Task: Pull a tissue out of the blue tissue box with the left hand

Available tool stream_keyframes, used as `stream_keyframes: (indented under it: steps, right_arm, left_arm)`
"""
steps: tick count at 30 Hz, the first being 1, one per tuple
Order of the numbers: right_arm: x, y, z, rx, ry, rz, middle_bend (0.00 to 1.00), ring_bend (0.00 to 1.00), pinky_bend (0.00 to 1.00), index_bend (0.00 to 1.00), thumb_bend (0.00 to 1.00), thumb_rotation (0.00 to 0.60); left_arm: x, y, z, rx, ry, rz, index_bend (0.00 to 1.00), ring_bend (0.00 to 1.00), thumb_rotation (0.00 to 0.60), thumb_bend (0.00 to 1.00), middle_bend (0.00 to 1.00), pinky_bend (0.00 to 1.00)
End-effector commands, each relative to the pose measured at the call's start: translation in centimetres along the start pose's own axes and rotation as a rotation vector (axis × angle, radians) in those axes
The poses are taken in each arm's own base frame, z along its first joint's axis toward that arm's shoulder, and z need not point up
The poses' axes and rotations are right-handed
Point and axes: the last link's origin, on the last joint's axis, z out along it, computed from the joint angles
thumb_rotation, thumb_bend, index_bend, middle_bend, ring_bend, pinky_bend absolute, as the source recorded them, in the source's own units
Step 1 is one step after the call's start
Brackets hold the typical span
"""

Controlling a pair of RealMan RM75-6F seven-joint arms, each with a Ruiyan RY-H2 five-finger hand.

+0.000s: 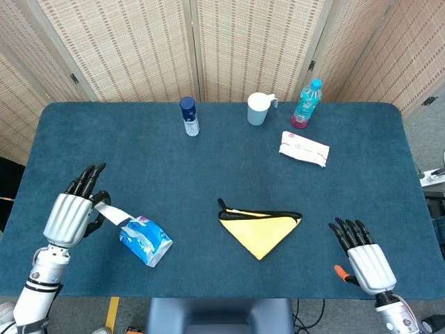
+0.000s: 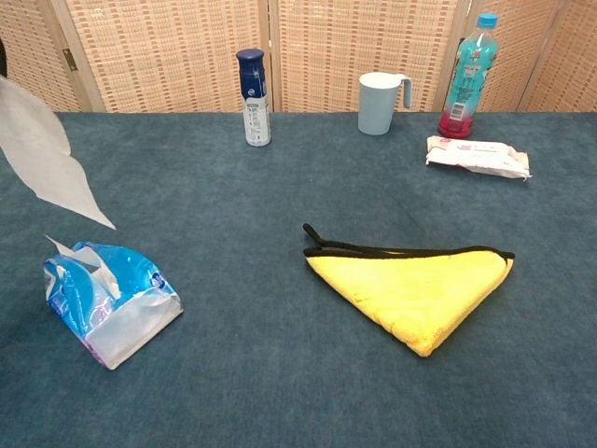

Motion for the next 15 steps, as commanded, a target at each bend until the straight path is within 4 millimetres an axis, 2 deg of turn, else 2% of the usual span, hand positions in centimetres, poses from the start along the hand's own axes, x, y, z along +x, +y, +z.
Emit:
stream_keyframes:
  steps: [1, 7, 15]
  right_arm:
    - [0.0, 0.0, 0.0, -0.001, 0.002, 0.001, 0.00, 0.00, 0.00, 0.00, 0.17, 0.600]
    - [-0.2, 0.0, 0.1, -0.002, -0.005, -0.005, 0.00, 0.00, 0.00, 0.00, 0.17, 0.600]
    - [-0.3, -0.1, 0.1, -0.001, -0.009, -0.010, 0.00, 0.00, 0.00, 0.00, 0.17, 0.600]
  left_arm:
    - [-2.3, -2.9, -1.2, 0.075, -0.049, -0.005, 0.60, 0.08, 0.600, 0.59, 0.07, 0.28]
    - [-4.5, -5.6, -3.7, 0.156, -0.076, -0.035, 0.59, 0.07, 0.600, 0.59, 0.07, 0.27]
    - [-6.2, -6.0, -7.2, 0.217, -0.047, -0.119, 0.54, 0.06, 0.600, 0.58, 0.06, 0.24]
